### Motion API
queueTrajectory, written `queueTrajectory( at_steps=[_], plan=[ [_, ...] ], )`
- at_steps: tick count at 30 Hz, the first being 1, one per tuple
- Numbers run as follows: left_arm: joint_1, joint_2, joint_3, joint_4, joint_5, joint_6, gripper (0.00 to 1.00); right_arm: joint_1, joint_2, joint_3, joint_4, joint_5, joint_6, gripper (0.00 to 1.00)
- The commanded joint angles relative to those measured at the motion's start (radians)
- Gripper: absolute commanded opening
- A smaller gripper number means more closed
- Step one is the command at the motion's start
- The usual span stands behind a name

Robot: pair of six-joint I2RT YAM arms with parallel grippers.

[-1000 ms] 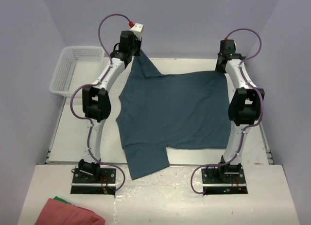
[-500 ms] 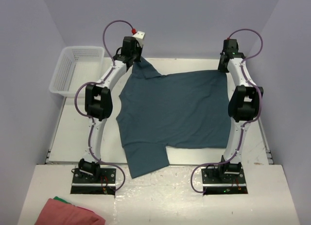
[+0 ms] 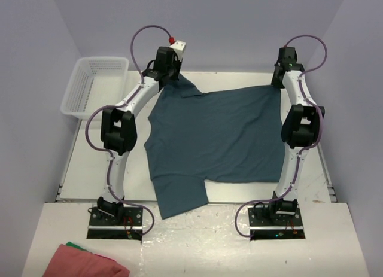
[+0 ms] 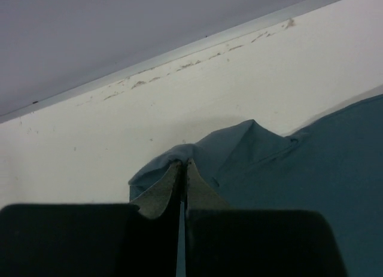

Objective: Fold and stack the t-shirts
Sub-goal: Flatten out the tshirt, then fold the flattened tshirt in 1/3 of the way

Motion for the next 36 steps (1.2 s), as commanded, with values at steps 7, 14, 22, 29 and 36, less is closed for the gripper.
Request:
queueTrajectory(
  at_steps=[7, 14, 22, 29, 36],
  plan=[
    [-0.031, -0.17, -0.061, 0.0, -0.065, -0.035, 0.0, -0.017, 0.048, 0.101, -0.03, -0.028, 0.011, 0.0],
    [-0.038, -0.244, -0.153, -0.006, -0.122, -0.07, 0.0, -0.016, 0.011, 0.011, -0.051, -0.034, 0.065, 0.0],
    [-0.06, -0.376, -0.296, -0.011, -0.125, -0.122, 0.0, -0.013, -0.095, -0.089, -0.079, 0.006, 0.14, 0.0],
    [-0.106, -0.479, -0.409, -0.014, -0.16, -0.174, 0.0, -0.013, -0.169, -0.143, -0.086, 0.015, 0.177, 0.0],
    [-0.107, -0.563, -0.511, -0.028, -0.194, -0.216, 0.0, -0.013, -0.207, -0.166, -0.112, 0.038, 0.2, 0.0]
  ],
)
